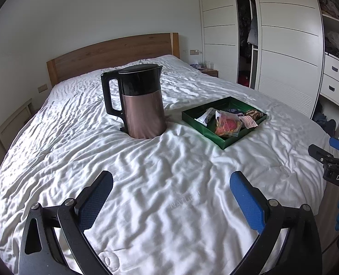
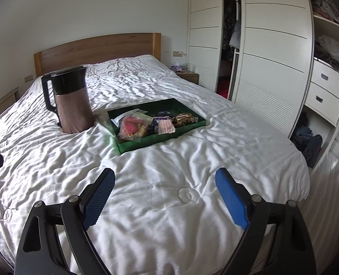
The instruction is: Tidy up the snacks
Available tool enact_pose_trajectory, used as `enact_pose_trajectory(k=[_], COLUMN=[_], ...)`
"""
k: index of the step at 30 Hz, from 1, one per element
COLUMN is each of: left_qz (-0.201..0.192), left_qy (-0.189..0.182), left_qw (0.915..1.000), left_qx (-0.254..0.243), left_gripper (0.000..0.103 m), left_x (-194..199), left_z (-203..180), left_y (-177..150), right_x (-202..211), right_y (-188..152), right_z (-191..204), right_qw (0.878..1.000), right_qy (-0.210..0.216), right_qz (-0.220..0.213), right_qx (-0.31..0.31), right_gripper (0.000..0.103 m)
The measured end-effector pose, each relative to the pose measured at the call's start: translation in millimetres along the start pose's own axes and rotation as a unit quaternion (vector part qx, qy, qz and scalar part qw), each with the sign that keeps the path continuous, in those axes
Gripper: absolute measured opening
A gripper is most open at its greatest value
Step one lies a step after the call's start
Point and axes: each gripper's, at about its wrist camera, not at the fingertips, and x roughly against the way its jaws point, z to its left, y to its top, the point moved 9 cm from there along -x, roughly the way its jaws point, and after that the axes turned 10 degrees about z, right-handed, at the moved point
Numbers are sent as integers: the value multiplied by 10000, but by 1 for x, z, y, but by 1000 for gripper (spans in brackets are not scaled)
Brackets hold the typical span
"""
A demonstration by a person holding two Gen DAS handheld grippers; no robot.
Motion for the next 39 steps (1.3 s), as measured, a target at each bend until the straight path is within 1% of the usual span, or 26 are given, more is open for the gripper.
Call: enact_pose_trajectory(k=[7, 17, 31, 39], left_qz=[118, 156, 23, 29], left_qy=[-42, -89, -45, -29], left_qw=[9999, 9998, 10000, 10000], left_qx=[53, 12, -20, -36], left_gripper=[100, 100, 100, 100], left_x=[-7, -9, -6, -6], left_z=[5, 7, 7, 7], left_y=[-5, -10, -10, -10], right_x=[-4, -7, -10, -11], right_y=[0, -2, -5, -7], right_z=[16, 23, 30, 31], right_qw=[9998, 9995, 9990, 9987], right_qy=[49, 85, 65, 60], right_qz=[55, 133, 205, 230], right_qx=[163, 267, 400, 451], right_gripper=[103, 103, 103, 103])
